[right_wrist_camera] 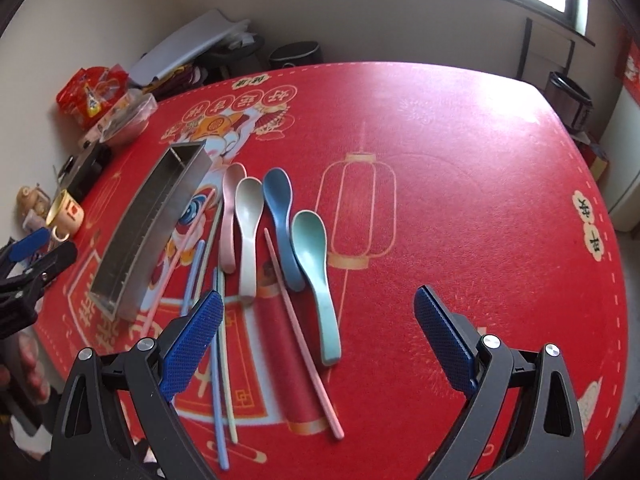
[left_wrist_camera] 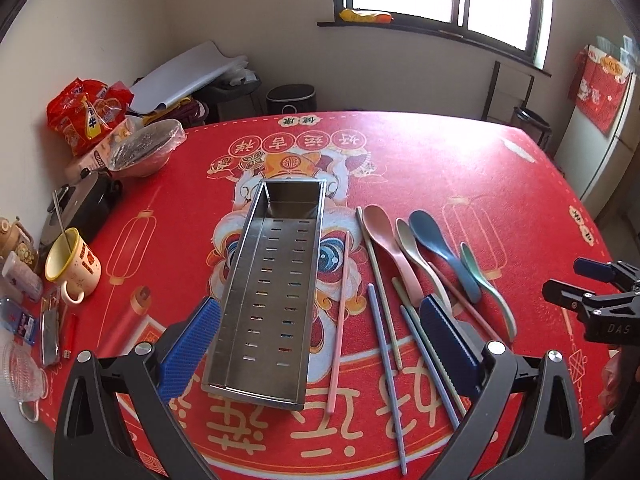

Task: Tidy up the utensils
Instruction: 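Lower the left gripper toward the pink chopstick beside the steel caddy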

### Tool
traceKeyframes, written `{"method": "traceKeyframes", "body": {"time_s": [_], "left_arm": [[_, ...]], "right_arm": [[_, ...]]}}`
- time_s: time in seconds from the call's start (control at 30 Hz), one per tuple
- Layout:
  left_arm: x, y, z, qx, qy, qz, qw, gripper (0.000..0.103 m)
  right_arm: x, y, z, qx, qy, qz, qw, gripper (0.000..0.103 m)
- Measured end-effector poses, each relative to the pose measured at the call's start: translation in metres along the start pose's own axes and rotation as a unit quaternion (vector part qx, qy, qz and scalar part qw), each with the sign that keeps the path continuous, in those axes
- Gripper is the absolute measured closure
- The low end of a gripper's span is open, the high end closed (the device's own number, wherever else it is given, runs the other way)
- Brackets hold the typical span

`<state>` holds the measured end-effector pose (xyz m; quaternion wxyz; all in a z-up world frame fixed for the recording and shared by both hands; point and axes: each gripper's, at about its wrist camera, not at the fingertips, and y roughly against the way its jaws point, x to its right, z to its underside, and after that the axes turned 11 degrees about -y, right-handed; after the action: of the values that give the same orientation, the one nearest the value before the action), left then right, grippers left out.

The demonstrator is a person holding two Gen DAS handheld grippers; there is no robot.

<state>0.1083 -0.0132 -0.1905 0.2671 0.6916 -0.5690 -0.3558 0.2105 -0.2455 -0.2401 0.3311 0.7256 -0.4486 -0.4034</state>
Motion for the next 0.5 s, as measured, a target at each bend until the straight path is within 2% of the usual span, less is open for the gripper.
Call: {"method": "traceKeyframes", "body": {"time_s": [0.07,0.13,0.2,0.23,0.3,0.37,0.4,0.5], "left_arm": [[0.008,-0.012,0.002,-0.008,-0.001,-0.016,0.9998,0.007],[0.015,-0.024,0.005,-0.02,-0.012,-0.026,0.9994,0.015],[0.021,-0.038,0.009,-0.046,-0.025,-0.024,0.9983,0.039],[0.022,-0.044,0.011,-0.058,-0.024,-0.014,0.9979,0.045],[0.019,-0.053,0.015,-0.072,-0.01,0.019,0.9972,0.067],[0.018,-0.06,0.018,-0.079,-0.004,0.041,0.996,0.079],[0.018,-0.065,0.018,-0.081,-0.006,0.051,0.9954,0.085],[0.023,-0.08,0.016,-0.09,-0.025,0.078,0.9926,0.088]], "right_arm": [[0.006,-0.01,0.0,-0.01,0.011,0.0,1.0,0.01],[0.01,-0.02,0.001,-0.019,0.02,0.005,1.0,0.01],[0.014,-0.03,0.002,-0.032,0.024,0.008,0.999,0.01],[0.014,-0.034,0.003,-0.039,0.024,0.006,0.999,0.01],[0.014,-0.038,0.005,-0.05,0.026,-0.004,0.998,0.01],[0.011,-0.037,0.008,-0.047,0.033,-0.012,0.998,0.01],[0.01,-0.036,0.009,-0.043,0.035,-0.012,0.998,0.01],[0.014,-0.034,0.01,-0.04,0.02,-0.013,0.999,0.01]]}}
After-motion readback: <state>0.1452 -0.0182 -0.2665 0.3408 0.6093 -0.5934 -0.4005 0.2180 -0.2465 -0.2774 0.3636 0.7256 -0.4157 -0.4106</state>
